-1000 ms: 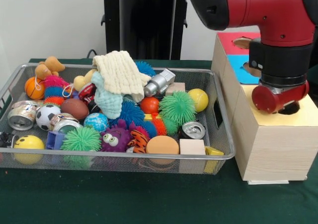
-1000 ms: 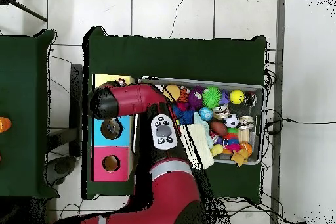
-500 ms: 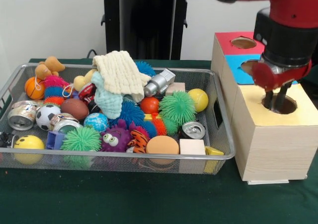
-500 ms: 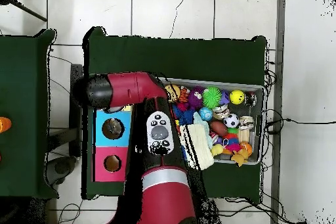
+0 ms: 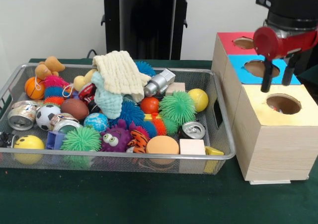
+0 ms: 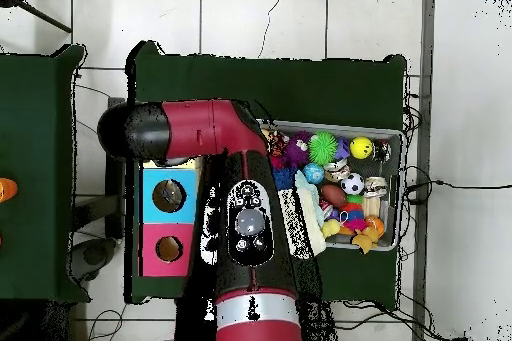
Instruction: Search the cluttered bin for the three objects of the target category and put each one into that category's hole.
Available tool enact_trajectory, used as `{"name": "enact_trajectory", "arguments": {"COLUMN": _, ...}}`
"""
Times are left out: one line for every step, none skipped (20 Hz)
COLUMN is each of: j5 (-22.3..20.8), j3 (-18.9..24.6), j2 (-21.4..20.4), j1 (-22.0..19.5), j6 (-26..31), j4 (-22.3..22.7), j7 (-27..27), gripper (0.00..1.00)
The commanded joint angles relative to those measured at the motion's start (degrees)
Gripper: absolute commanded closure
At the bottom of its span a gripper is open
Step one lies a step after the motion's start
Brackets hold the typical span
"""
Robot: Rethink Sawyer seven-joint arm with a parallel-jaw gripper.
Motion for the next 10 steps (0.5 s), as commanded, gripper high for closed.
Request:
{"name": "enact_trajectory", "arguments": {"j5": 1.1, "j3": -1.7, "j2": -1.1, "j1": -0.6, "j6": 6.3, "j4": 1.1, "j7": 12.6, "gripper": 0.0}}
{"name": "enact_trajectory", "arguments": {"j5": 1.1, "j3": -1.7, "j2": -1.1, "j1": -0.7, "j6": 6.0, "j4": 1.3, "j7": 12.4, "gripper": 0.0}}
{"name": "enact_trajectory", "arguments": {"j5": 1.2, "j3": -1.9, "j2": -1.5, "j1": -0.9, "j6": 5.8, "j4": 1.9, "j7": 12.1, "gripper": 0.0}}
{"name": "enact_trajectory", "arguments": {"j5": 1.1, "j3": -1.9, "j2": -1.7, "j1": -1.0, "j6": 5.8, "j4": 2.1, "j7": 11.5, "gripper": 0.0}}
{"name": "enact_trajectory", "arguments": {"j5": 1.1, "j3": -1.8, "j2": -2.4, "j1": -1.4, "j6": 5.8, "j4": 2.9, "j7": 10.6, "gripper": 0.0}}
{"name": "enact_trajectory", "arguments": {"j5": 1.0, "j3": -1.7, "j2": -3.0, "j1": -1.8, "j6": 5.7, "j4": 3.7, "j7": 9.7, "gripper": 0.0}}
{"name": "enact_trajectory", "arguments": {"j5": 1.1, "j3": -1.7, "j2": -3.6, "j1": -2.5, "j6": 5.4, "j4": 4.6, "j7": 9.0, "gripper": 0.0}}
{"name": "enact_trajectory", "arguments": {"j5": 1.2, "j3": -1.6, "j2": -4.2, "j1": -3.1, "j6": 5.2, "j4": 5.6, "j7": 8.3, "gripper": 0.0}}
{"name": "enact_trajectory", "arguments": {"j5": 1.0, "j3": -1.5, "j2": -4.4, "j1": -4.3, "j6": 4.7, "j4": 6.4, "j7": 7.2, "gripper": 0.0}}
{"name": "enact_trajectory", "arguments": {"j5": 0.8, "j3": -1.4, "j2": -4.5, "j1": -5.4, "j6": 4.2, "j4": 7.2, "j7": 6.2, "gripper": 0.0}}
